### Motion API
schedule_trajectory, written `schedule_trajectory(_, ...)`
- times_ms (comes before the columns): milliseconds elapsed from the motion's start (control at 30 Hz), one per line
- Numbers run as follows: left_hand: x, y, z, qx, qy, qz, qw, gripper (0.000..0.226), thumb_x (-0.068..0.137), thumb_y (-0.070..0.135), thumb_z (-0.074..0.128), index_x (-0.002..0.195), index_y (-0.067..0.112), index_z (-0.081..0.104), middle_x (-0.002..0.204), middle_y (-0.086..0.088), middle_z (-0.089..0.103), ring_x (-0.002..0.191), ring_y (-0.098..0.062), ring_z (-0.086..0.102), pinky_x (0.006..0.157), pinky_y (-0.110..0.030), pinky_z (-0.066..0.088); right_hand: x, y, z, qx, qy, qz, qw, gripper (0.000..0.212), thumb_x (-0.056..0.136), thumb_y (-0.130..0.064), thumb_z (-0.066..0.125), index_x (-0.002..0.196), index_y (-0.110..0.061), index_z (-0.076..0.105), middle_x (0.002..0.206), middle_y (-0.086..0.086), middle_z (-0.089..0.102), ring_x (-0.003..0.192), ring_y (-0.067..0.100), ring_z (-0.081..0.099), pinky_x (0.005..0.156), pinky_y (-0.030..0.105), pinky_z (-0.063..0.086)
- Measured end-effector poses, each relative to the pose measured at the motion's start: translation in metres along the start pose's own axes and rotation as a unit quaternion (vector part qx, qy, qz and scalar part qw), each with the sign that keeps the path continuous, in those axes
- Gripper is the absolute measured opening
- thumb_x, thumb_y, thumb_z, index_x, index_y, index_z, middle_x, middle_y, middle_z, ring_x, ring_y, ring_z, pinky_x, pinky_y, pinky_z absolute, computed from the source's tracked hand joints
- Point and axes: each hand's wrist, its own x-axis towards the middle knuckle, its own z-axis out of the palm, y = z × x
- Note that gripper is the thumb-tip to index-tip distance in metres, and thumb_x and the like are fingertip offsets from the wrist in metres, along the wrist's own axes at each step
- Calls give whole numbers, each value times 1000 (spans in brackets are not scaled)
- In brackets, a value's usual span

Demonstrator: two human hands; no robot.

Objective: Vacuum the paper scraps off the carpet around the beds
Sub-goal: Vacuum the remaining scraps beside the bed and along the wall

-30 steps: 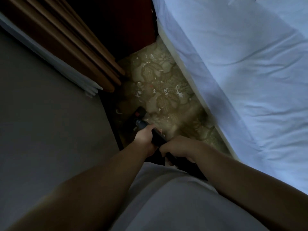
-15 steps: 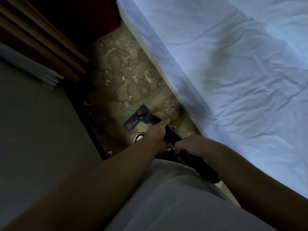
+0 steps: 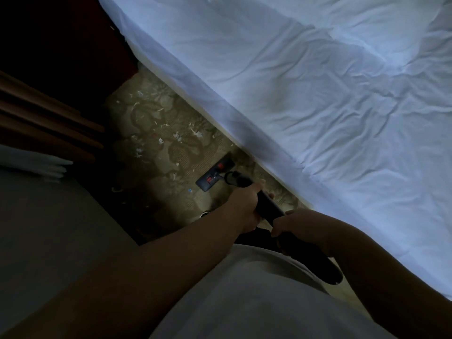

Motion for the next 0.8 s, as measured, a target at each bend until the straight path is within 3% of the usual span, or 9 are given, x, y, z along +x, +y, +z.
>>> schedule_trajectory(67,1,9,-12,-10,15,5,1000,33,101,25,62,125,5,52,97,-11,61,87,-27,62,82,-48,53,2,-16,13,-8,-1,-6,1000,27,83,-18,76,104,-1,75,86,19,78,69,30,72,70,36,60)
schedule_trajectory(200,-2,31,-51,-43,51,19,998,22,101,24,62,97,4,57,83,-9,59,74,-23,60,77,-47,52,8,-53,47,-36,-8,-18,999,31,86,-16,75,109,5,74,77,14,75,57,23,69,57,29,58)
schedule_trajectory(333,-5,49,-99,-81,94,37,992,21,102,24,60,104,3,56,87,-10,58,75,-23,59,63,-43,52,19,-84,85,-64,-25,-34,997,27,85,-16,73,99,7,75,74,15,73,56,23,67,57,29,54)
schedule_trajectory(533,-11,43,-168,-140,132,54,980,22,104,25,56,92,7,56,88,-10,57,78,-23,58,81,-47,50,42,-100,145,-116,-56,-36,991,25,83,-15,74,100,3,75,79,16,73,66,28,69,63,32,55)
schedule_trajectory(667,-19,33,-180,-157,129,56,978,25,102,30,59,100,6,56,84,-9,58,76,-23,58,68,-47,51,47,-96,158,-125,-60,-34,990,20,82,-16,75,94,0,76,75,15,74,64,28,69,64,33,55)
schedule_trajectory(800,-21,22,-171,-155,133,61,977,21,104,25,57,106,5,55,83,-11,57,74,-23,58,73,-45,53,47,-79,154,-110,-60,-29,992,28,82,-16,75,104,0,74,81,16,74,71,30,71,67,35,56)
